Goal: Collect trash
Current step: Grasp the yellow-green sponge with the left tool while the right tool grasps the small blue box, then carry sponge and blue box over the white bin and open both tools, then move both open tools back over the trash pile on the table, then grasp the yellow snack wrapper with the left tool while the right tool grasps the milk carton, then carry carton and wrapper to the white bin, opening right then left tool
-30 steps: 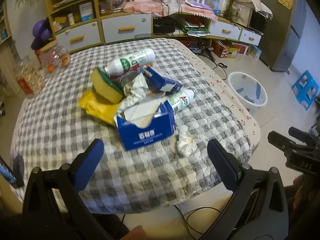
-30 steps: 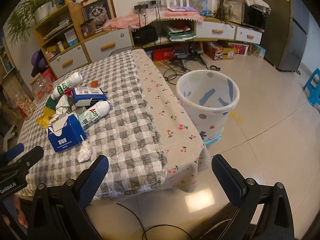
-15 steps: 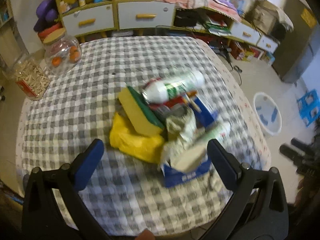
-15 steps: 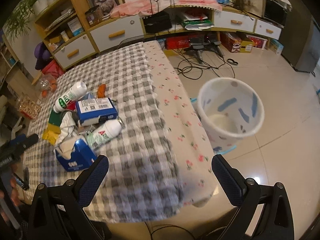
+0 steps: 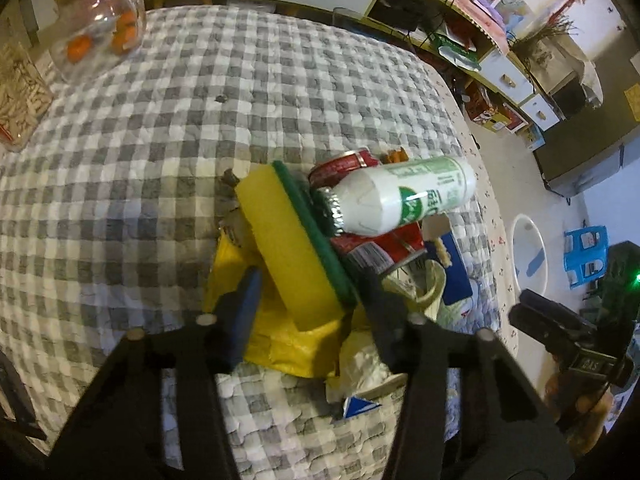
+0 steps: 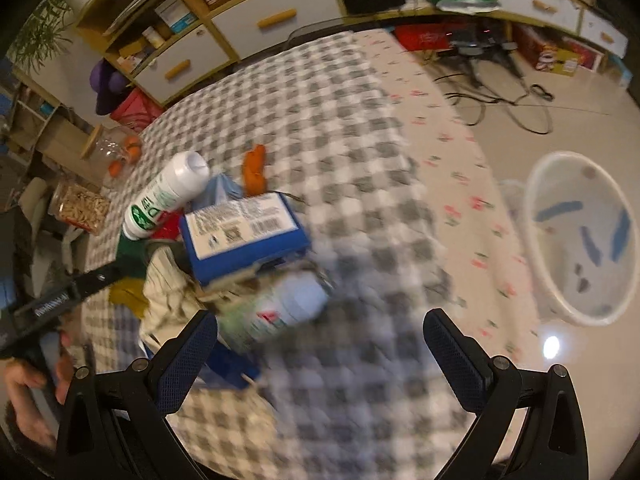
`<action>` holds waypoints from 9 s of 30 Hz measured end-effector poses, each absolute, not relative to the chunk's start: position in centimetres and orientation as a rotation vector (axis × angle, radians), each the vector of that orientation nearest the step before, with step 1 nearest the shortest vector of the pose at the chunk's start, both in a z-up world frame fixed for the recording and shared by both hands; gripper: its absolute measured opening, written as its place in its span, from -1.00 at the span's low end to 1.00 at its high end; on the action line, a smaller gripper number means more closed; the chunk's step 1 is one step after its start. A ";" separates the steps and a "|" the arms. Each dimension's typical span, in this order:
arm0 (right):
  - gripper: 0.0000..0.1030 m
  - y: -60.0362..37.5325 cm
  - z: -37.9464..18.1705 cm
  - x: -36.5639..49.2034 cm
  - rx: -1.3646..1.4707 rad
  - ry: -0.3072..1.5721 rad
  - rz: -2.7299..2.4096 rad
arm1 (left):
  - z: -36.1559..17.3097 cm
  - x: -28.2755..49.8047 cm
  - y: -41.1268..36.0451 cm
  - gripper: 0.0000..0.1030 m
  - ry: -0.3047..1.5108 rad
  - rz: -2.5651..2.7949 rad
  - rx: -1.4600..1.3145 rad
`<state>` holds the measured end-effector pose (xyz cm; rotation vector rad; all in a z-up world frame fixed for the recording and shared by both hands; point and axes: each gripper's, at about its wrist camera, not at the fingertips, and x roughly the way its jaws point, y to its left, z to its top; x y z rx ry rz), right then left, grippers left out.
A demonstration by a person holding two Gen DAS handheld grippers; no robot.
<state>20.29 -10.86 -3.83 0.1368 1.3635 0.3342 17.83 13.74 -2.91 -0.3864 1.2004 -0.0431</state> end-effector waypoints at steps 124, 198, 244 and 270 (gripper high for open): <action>0.34 -40.8 2.0 14.0 0.365 1.144 -0.173 | -3.7 20.8 -15.2 0.99 1.050 -0.414 -0.083; 0.83 -12.5 -1.8 19.2 0.065 1.232 0.200 | -4.6 17.6 17.9 -0.94 1.114 0.029 -0.427; 0.09 -4.0 -3.1 22.0 0.116 1.247 0.403 | 2.6 14.0 19.9 -0.95 0.889 -0.053 -0.475; 0.07 -26.5 2.7 19.3 0.295 1.116 0.058 | 2.9 18.2 5.5 -0.95 0.909 -0.276 -0.422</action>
